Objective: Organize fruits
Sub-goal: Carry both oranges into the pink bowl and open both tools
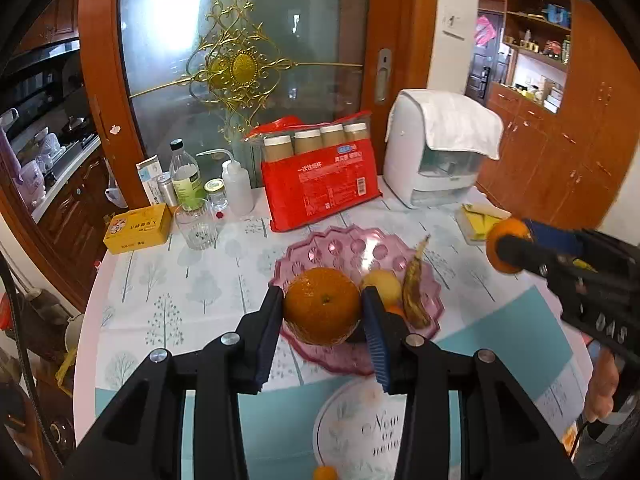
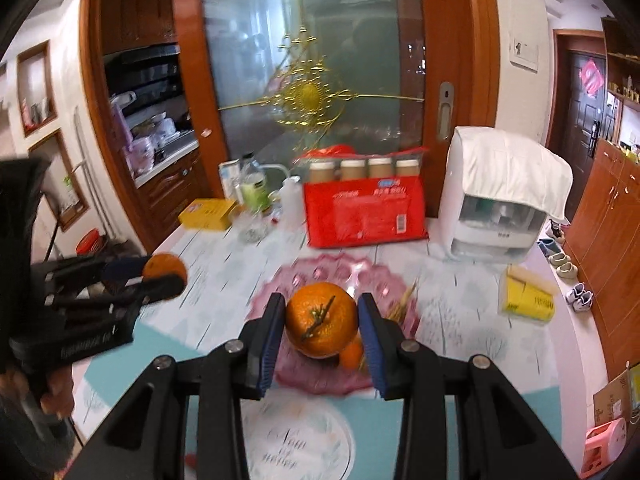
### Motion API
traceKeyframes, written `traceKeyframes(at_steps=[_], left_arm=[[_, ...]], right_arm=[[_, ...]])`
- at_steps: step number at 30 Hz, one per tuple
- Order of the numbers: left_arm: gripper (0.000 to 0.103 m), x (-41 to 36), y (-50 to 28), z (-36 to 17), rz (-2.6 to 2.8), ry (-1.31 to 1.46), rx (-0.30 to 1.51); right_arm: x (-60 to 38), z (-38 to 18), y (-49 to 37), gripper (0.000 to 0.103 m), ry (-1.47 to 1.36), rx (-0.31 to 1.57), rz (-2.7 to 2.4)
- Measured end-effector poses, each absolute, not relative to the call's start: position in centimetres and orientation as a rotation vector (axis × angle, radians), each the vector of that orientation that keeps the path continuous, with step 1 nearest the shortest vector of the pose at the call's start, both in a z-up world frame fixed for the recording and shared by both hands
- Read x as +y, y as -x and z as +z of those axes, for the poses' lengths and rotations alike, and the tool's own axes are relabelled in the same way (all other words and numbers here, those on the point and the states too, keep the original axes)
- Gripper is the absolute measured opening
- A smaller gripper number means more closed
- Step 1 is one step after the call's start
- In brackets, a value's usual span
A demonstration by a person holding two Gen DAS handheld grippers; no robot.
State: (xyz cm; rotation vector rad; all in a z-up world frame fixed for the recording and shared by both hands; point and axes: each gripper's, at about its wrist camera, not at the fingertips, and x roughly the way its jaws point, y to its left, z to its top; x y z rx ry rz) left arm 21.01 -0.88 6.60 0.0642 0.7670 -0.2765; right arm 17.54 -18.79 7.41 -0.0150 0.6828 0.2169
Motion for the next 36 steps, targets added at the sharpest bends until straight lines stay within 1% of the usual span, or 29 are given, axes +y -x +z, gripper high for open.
traceKeyframes(at_steps=[3, 6, 12, 18, 23, 28, 32, 36], left_arm=[[0.038, -1.6, -23.4, 5.2, -0.243, -0.064, 0.793], [0.038, -2.3, -26.1, 2.5, -0.211, -0.060, 0.854], [0.039, -3.8, -30.3, -4.3, -0.162, -0.064, 0.986], [0.039, -4.5, -32.2, -9.4, -0.139, -0.064, 1.080], [0.039, -4.6, -33.0, -11.5, -0.131, -0.074, 1.109], [0.039, -4.3, -33.5, -12.5, -0.121, -0.069, 1.127], [0.041, -4.2, -33.8, -13.2, -0.111, -0.061, 1.140], [0.059, -4.2, -33.8, -13.3, -0.127, -0.052, 1.137]], right_arm=[[-19.6, 7.0, -21.4, 0.038, -0.025, 0.708, 0.214], [-20.3, 5.3, -25.0, 0.038, -0.060, 0.743, 0.219], [-20.4, -1.1, -30.8, 0.038, -0.121, 0.856, 0.230], [-19.7, -7.9, -35.0, 0.038, -0.159, 0.974, 0.246], [-18.5, -11.2, -37.3, 0.038, -0.146, 1.021, 0.255], [-17.5, -12.6, -38.6, 0.039, -0.110, 1.025, 0.240], [-17.5, -13.0, -38.9, 0.044, -0.116, 1.031, 0.229], [-17.4, -12.5, -38.5, 0.046, -0.110, 0.998, 0.241]])
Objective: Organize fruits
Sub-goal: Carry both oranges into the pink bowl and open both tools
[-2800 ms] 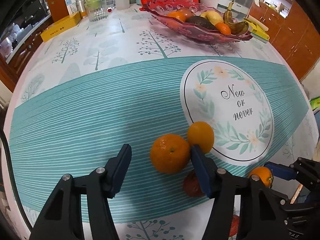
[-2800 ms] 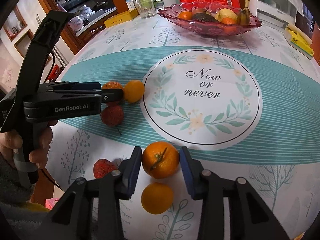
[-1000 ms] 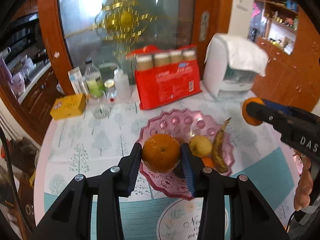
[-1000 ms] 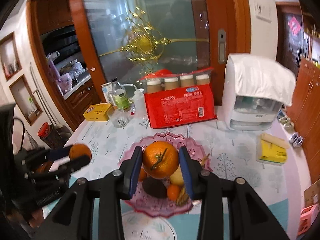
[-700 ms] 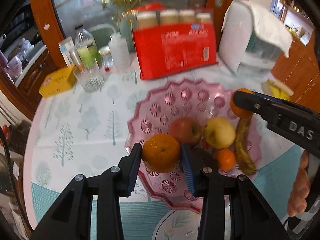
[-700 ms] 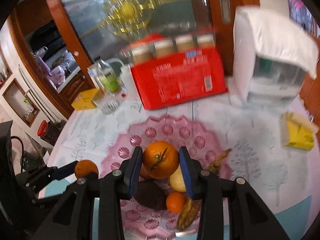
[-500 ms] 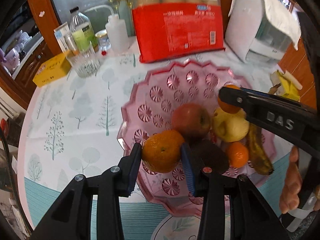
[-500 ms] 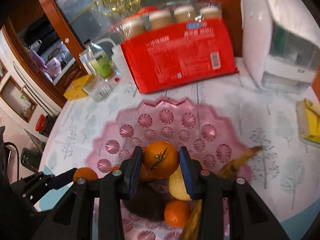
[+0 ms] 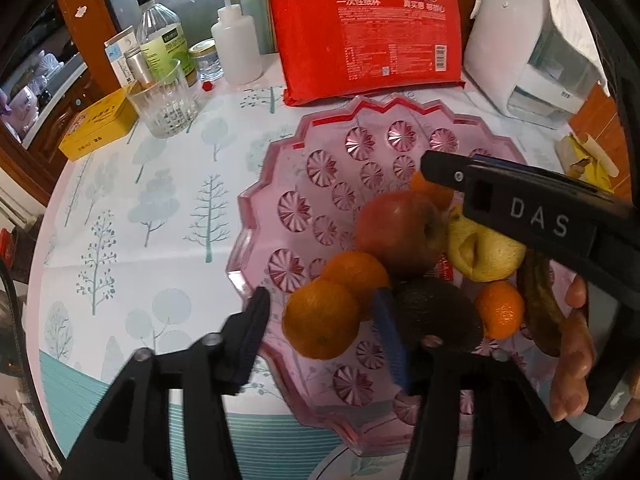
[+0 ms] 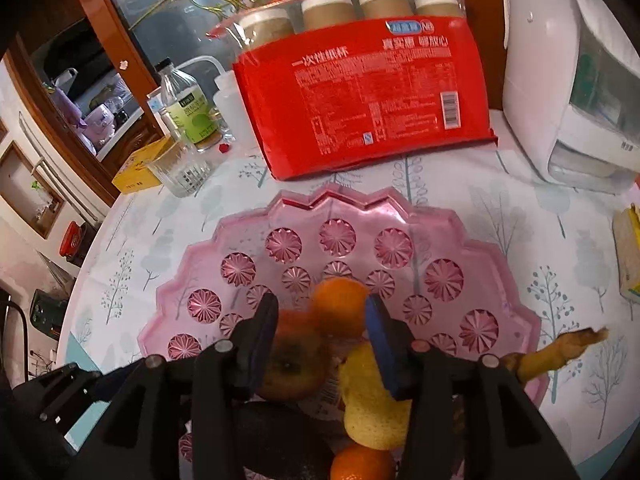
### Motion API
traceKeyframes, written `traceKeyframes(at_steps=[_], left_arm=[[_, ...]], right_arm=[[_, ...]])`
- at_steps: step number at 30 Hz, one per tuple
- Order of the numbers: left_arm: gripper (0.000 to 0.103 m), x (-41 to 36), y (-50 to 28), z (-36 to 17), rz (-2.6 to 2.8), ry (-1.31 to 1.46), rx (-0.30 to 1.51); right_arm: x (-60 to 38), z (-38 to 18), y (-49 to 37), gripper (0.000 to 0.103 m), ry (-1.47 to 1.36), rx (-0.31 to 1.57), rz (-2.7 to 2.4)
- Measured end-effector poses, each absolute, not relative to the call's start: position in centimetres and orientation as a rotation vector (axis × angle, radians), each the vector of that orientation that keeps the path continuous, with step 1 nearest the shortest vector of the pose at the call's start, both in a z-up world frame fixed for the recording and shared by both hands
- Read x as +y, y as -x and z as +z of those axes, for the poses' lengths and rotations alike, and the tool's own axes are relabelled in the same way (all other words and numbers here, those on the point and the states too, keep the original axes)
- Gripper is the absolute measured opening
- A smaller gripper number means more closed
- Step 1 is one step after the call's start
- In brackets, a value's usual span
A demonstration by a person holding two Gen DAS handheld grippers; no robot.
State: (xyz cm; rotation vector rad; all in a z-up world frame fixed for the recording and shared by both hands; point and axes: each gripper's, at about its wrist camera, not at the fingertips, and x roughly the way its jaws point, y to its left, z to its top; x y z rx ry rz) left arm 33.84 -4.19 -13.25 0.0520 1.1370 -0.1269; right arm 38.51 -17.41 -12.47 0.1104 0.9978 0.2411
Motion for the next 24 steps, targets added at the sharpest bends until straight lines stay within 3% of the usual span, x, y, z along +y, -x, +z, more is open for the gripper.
traceKeyframes(at_steps=[2, 4, 24], left_arm=[[0.066, -4.4, -33.8, -13.1, -0.129, -0.057, 1.131], [0.079, -4.7, -33.6, -12.8, -0.107, -0.082, 1.110], [0.085, -3.4, -30.9, -8.6, -0.056, -0.062, 1.055]], right_arm=[[-17.3, -12.1, -38.3, 0.047, -0.107, 0.988, 0.251], [-17.2, -11.6, -38.0, 0.047, -0.107, 0.976, 0.255], [-18.8, -8.8, -34.3, 0.047, -0.106, 0.907, 0.194]])
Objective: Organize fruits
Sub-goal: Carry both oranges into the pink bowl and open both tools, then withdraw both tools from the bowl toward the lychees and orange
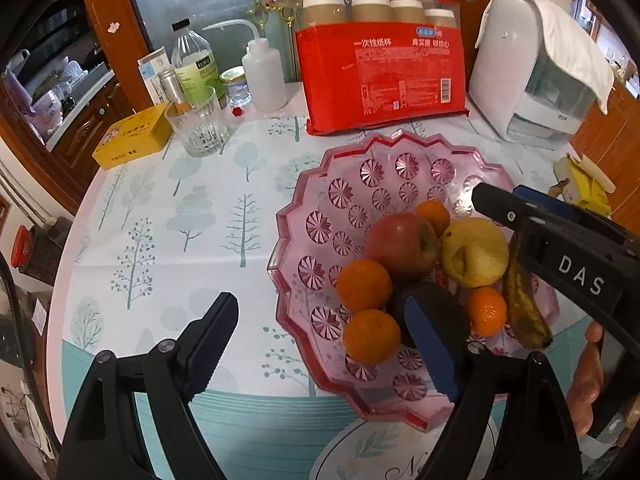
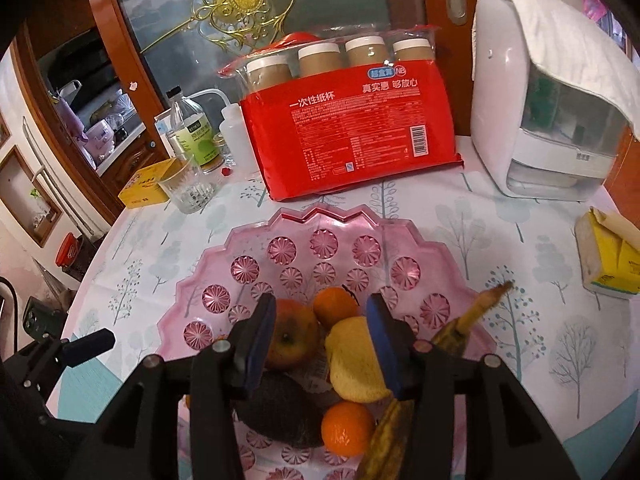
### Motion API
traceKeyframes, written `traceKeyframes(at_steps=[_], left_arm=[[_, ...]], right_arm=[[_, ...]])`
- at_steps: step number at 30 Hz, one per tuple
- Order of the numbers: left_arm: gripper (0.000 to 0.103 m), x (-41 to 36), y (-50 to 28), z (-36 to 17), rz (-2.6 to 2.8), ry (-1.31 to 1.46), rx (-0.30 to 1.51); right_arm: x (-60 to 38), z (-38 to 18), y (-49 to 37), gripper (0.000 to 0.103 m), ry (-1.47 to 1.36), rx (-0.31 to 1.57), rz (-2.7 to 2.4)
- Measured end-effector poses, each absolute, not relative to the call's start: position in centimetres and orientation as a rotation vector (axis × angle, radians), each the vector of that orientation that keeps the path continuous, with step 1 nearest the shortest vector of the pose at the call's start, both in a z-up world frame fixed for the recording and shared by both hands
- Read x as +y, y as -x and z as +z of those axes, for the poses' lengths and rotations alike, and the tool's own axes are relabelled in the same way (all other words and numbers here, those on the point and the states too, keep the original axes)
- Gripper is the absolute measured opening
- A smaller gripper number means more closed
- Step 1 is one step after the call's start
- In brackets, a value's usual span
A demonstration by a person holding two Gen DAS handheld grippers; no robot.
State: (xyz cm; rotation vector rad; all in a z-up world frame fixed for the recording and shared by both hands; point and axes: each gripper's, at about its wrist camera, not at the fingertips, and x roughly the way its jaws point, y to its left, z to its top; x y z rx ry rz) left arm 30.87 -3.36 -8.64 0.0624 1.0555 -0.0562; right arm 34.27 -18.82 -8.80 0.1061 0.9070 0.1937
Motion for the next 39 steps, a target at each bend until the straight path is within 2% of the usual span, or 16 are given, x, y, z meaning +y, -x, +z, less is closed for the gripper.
traceKeyframes(at_steps=[24, 39], left_arm=[[0.085, -0.1, -22.8, -1.4, -0.031, -0.034, 0.924], [0.085, 3.4, -16.6, 1.4, -0.142, -0.041, 0.886]], right_arm=[[-18.0, -3.5, -25.9, 0.047, -0.127, 0.835, 0.184], [-16.0, 1.6, -16.3, 0.047, -0.097, 0.773, 0.087]])
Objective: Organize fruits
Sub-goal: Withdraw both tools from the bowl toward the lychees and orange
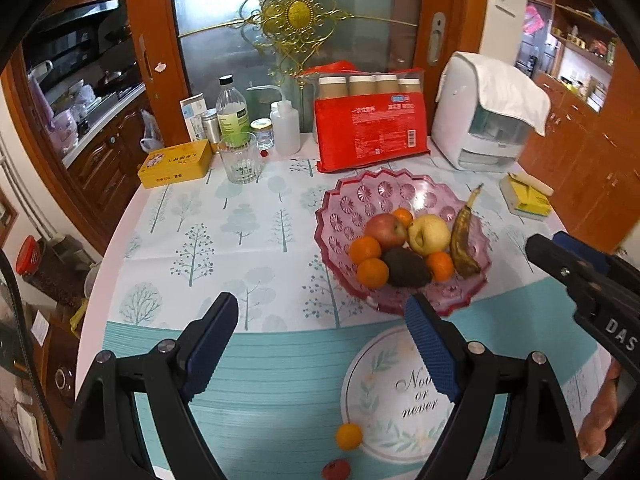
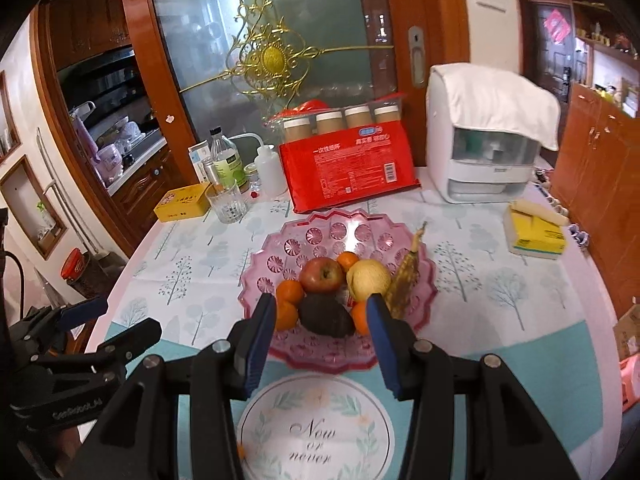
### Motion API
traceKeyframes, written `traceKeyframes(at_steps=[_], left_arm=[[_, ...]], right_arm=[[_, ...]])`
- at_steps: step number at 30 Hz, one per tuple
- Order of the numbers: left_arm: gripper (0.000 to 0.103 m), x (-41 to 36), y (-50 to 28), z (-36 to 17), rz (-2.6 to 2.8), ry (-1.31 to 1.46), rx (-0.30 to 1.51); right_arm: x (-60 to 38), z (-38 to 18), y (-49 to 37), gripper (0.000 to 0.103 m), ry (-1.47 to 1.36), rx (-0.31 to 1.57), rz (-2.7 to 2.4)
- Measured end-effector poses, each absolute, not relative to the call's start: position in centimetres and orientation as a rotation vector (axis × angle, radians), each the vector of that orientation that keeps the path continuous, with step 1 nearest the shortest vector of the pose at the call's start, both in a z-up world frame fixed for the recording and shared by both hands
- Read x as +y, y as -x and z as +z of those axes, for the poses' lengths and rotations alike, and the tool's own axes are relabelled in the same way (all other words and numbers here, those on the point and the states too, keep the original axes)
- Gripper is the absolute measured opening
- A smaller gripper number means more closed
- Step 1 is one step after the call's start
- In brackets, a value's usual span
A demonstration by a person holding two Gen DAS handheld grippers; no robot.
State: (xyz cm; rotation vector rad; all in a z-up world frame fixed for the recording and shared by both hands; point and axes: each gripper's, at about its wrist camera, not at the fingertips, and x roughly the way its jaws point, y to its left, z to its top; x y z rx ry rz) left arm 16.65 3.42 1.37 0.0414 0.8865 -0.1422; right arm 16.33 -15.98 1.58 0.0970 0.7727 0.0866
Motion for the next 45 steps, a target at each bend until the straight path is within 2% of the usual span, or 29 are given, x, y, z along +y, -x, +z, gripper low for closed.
traceKeyframes(at_steps=[8, 15, 34, 45], left_arm=[[0.085, 5.7, -13.6, 1.3, -0.211, -0.061, 0.890], [0.085, 7.1, -10.9, -0.3, -0.278, -0.075, 0.905], [0.085, 4.1, -1.6, -12.2, -0.553, -0.290, 1.087], [0.085, 3.7, 0.1, -17.0, -0.614, -0.277, 1.183]], right_arm=[[-14.1, 2.4, -10.2, 0.047, -0.104, 0.763, 0.028], [-12.4, 0.7, -5.8, 0.048, -0.108, 0.788, -0.005], [-11.2, -12.7, 3.0, 0.048, -0.177, 1.044, -0.049], [-10.4, -17.2, 4.5, 0.046, -0.211, 1.119, -0.030]])
